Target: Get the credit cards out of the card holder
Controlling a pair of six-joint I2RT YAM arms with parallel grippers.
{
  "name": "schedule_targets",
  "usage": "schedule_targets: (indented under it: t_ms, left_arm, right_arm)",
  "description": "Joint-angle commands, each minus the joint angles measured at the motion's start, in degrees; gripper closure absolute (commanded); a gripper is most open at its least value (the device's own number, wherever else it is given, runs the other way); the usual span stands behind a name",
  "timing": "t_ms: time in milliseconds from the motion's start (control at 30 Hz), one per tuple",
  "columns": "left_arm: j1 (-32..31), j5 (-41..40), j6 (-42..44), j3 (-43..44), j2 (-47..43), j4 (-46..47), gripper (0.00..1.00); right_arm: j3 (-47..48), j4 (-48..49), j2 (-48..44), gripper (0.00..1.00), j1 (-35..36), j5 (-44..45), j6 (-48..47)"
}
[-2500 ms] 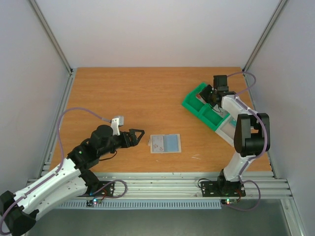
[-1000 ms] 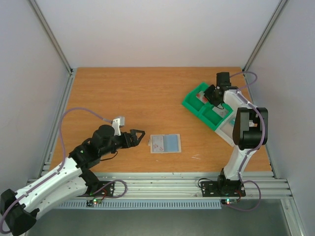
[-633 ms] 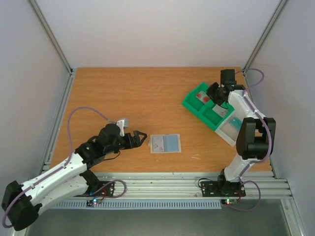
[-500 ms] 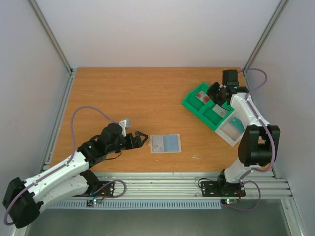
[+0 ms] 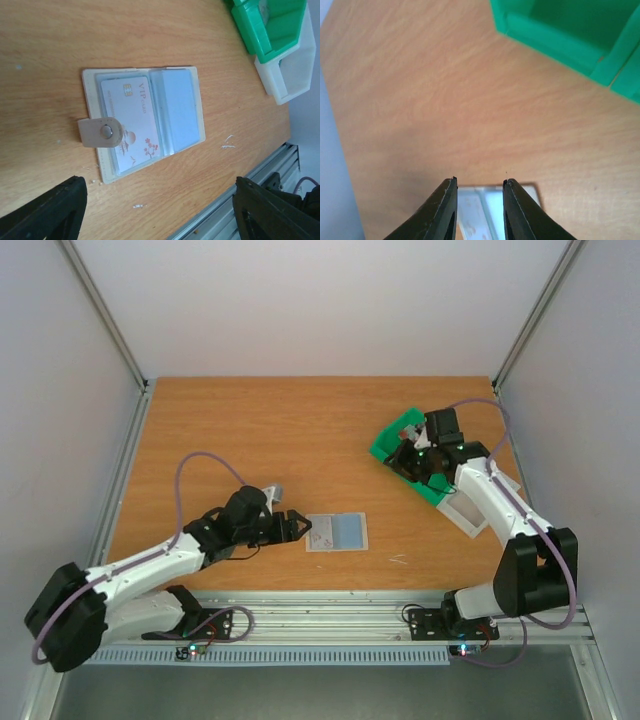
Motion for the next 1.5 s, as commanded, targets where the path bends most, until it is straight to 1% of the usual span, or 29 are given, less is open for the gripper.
schedule_targets:
  t_ms: [0, 100, 133, 200, 333, 467, 667, 767, 800, 900, 1000, 1133, 1333, 1467]
  left_arm:
    - [-0.09, 6.22, -0.01, 1.54, 5.80, 9.01, 0.23]
    - [-0.10, 8.82, -1.41, 2.29, 10.89, 13.99, 0.33]
    - [-0.12, 9.74, -1.80, 2.32, 12.51, 16.22, 0.40]
    - [-0.07, 11.24, -2.95, 2.41, 15.03, 19.02, 0.50]
    - [-0.15, 12.21, -3.73, 2.69, 18.12, 21.49, 0.62]
    - [-0.12, 10.39, -2.84, 2.86, 19.53, 20.29, 0.70]
    - [-0.06, 5.27, -0.86, 3.08, 21.47, 17.38, 0.77]
    - [-0.02, 4.34, -0.51, 3.47, 23.12, 16.95, 0.84]
    - [-0.05, 3.97, -0.39, 3.56, 23.68, 16.97, 0.88]
    - [-0.06, 3.45, 0.09, 3.69, 24.54, 16.84, 0.94]
    - [-0.04, 3.35, 0.99, 4.04, 24.94, 15.88, 0.96]
    - [-0.06, 2.56, 1.96, 3.88, 25.38, 14.94, 0.96]
    - [-0.05, 2.56, 1.15, 1.92, 26.08, 17.89, 0.96]
    - [-0.04, 3.82, 2.12, 2.35, 28.18, 17.88, 0.96]
  right_arm:
    - [-3.48, 0.63, -3.51, 0.72, 4.99, -4.58, -2.68]
    - [-5.53, 1.79, -3.75, 0.72, 8.89, -6.37, -2.67]
    - [-6.20, 2.08, -3.86, 0.73, 10.04, -6.79, -2.61]
    - [-7.73, 3.08, -4.39, 0.73, 11.99, -6.79, -2.40]
    - [-11.11, 6.17, -4.69, 0.74, 14.78, -7.80, -1.61]
    - [-13.10, 8.29, -3.66, 0.74, 17.41, -8.01, -0.93]
    - [-16.51, 13.26, -2.51, 0.76, 21.33, -8.64, -0.05]
    - [-16.99, 14.51, -1.10, 0.76, 22.58, -8.38, -0.11]
    - [-17.00, 14.82, -0.50, 0.76, 22.86, -8.36, -0.14]
    - [-17.08, 16.38, 1.50, 0.76, 23.57, -8.37, -0.23]
    - [-17.24, 18.01, 3.80, 0.76, 24.06, -8.86, -0.21]
    - [-17.27, 20.06, 7.59, 0.76, 24.70, -9.78, -0.36]
    - [-17.38, 20.83, 11.15, 0.76, 25.28, -9.15, -1.33]
    - [-18.34, 22.58, 13.09, 0.76, 25.34, -9.12, -2.13]
